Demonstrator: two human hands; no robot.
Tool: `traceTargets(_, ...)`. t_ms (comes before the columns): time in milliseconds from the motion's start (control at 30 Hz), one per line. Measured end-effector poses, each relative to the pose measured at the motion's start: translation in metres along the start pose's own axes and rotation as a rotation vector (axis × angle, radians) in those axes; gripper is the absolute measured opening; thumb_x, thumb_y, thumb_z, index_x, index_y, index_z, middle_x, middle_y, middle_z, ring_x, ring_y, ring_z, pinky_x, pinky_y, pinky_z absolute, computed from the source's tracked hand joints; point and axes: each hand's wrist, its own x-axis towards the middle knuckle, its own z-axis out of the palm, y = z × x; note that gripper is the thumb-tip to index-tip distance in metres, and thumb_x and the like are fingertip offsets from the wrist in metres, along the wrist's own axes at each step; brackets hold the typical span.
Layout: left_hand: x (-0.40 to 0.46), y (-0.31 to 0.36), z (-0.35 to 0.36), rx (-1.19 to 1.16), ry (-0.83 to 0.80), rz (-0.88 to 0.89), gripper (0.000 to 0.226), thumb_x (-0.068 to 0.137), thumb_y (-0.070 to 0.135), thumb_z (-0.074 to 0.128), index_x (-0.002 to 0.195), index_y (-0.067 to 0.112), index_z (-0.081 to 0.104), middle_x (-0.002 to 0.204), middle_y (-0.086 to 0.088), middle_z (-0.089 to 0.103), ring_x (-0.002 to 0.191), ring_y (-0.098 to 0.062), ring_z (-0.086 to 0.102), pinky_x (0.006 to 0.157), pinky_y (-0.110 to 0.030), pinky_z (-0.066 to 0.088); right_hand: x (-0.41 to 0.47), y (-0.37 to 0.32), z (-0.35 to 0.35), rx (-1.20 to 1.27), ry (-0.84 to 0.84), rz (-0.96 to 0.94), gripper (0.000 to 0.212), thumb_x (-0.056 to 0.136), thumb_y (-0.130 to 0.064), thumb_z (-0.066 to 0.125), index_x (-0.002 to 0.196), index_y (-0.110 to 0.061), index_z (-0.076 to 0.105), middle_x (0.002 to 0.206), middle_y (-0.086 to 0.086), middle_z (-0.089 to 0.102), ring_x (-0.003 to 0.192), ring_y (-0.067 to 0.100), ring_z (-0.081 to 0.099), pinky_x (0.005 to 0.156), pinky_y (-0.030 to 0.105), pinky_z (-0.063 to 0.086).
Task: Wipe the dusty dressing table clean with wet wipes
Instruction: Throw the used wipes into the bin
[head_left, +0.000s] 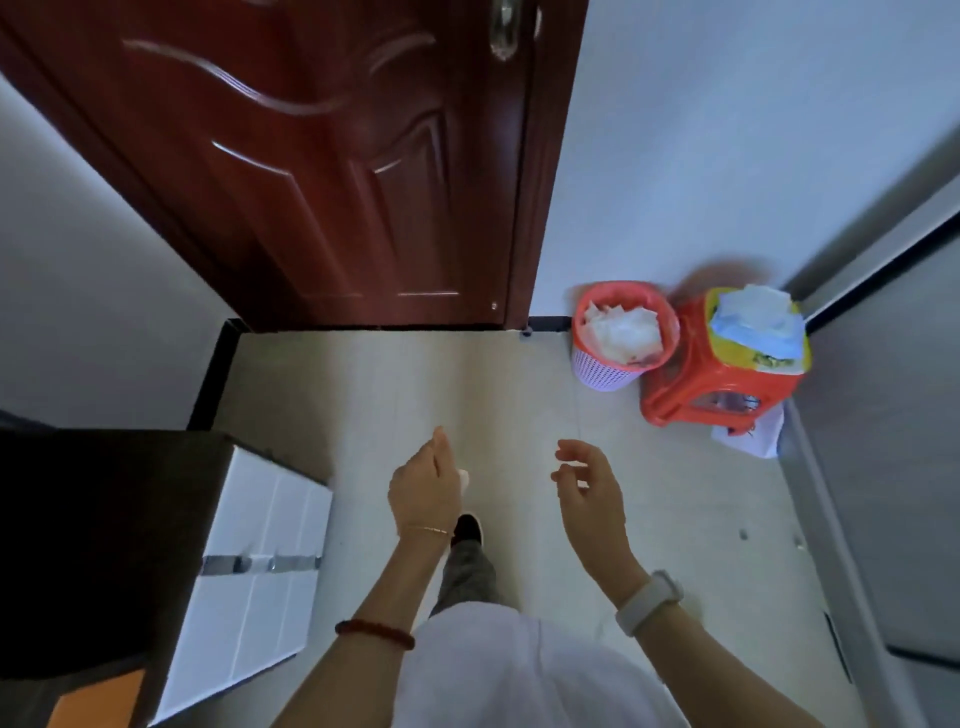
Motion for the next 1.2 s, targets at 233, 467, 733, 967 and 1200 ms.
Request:
traceTargets(233, 0.117, 0.061, 0.092, 0.105, -0.436, 0.099, 0.016, 0.085, 0.012, 0.053, 0.082, 0.008, 0.037, 0.094, -0.008, 0.037, 0.086, -0.022, 0.039, 0.078, -0.031, 0.039, 0.137, -0.001, -0.019, -0.112, 0.045, 0.065, 0.027, 0.089, 0.0, 0.045, 0.109, -0.014, 0.054, 0.102, 0.004, 0.059, 0.093, 0.023, 0.059, 0.071, 0.005, 0.042)
traceTargets(467, 0.208, 0.139, 0.179, 0.21, -0.585, 0.299, 0.024, 0.092, 0.012, 0.042, 0.116, 0.01, 0.047, 0.116, -0.013, 0.053, 0.1, -0.033, 0.055, 0.079, -0.03, 0.041, 0.252, 0.002, -0.066, -0.597, 0.074, -0.013, 0.039, 0.082, -0.019, 0.043, 0.112, -0.003, 0.062, 0.109, 0.014, 0.066, 0.107, 0.035, 0.058, 0.093, 0.041, 0.043)
traceTargets(733, 0.282, 0.182, 0.349, 0.397, -0.644, 0.503, 0.014, 0.09, 0.016, 0.05, 0.098, 0.015, 0.061, 0.1, -0.009, 0.06, 0.088, -0.03, 0.059, 0.073, -0.038, 0.047, 0.4, 0.085, -0.136, -0.949, -0.054, 0.155, 0.041, 0.069, -0.023, 0.051, 0.106, -0.013, 0.065, 0.111, 0.009, 0.067, 0.107, 0.031, 0.062, 0.082, 0.054, 0.049)
traceTargets(967, 0.346, 0.131, 0.563, 0.483, -0.697, 0.465, 0.036, 0.089, 0.017, 0.052, 0.125, 0.017, 0.051, 0.13, -0.01, 0.048, 0.114, -0.028, 0.05, 0.088, -0.037, 0.044, 0.524, 0.243, -0.16, -0.889, -0.075, 0.249, 0.042, 0.073, -0.027, 0.04, 0.102, -0.011, 0.066, 0.105, 0.011, 0.069, 0.1, 0.033, 0.064, 0.076, 0.054, 0.053)
traceTargets(1200, 0.357, 0.092, 0.635, 1.095, -0.889, 0.495, 0.066, 0.091, 0.048, 0.037, 0.145, 0.029, 0.005, 0.156, -0.003, -0.002, 0.142, -0.028, -0.009, 0.113, -0.051, 0.001, 0.578, 0.301, -0.166, -1.051, -0.241, 0.206, 0.047, 0.074, -0.032, 0.035, 0.103, -0.013, 0.067, 0.105, 0.007, 0.069, 0.102, 0.03, 0.064, 0.078, 0.056, 0.05)
